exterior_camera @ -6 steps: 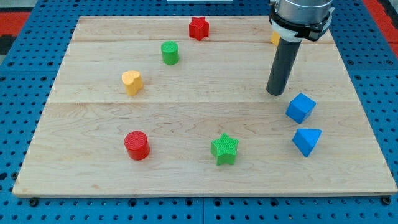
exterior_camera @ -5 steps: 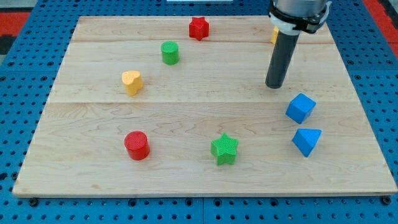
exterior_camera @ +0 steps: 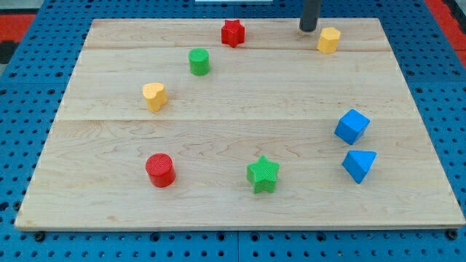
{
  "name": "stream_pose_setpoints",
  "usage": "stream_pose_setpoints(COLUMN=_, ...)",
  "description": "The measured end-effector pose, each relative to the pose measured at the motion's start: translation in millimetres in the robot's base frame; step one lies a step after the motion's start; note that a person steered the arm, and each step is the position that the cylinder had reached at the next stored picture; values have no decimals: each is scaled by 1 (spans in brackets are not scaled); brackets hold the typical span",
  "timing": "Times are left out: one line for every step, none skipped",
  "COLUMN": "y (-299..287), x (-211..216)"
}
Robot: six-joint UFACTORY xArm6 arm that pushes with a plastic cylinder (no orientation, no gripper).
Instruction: Push the red star towards the yellow hexagon
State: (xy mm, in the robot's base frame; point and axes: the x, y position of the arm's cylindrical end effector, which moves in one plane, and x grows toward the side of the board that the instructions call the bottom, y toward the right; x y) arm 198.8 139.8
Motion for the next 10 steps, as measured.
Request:
stream_pose_setpoints(y=-2, x=-7)
stream_pose_setpoints(y=-2, x=-7)
stream_pose_setpoints(y=-2, x=-7)
stream_pose_setpoints(y=-2, x=-6)
stream_pose_setpoints(y=-2, x=-6)
stream_pose_setpoints(y=3, x=-6)
stream_pose_setpoints(y=3, x=-6)
stream_pose_setpoints(y=4, x=-6)
stream_pose_setpoints(y=1, x=-6)
stream_pose_setpoints(y=-12, x=-6)
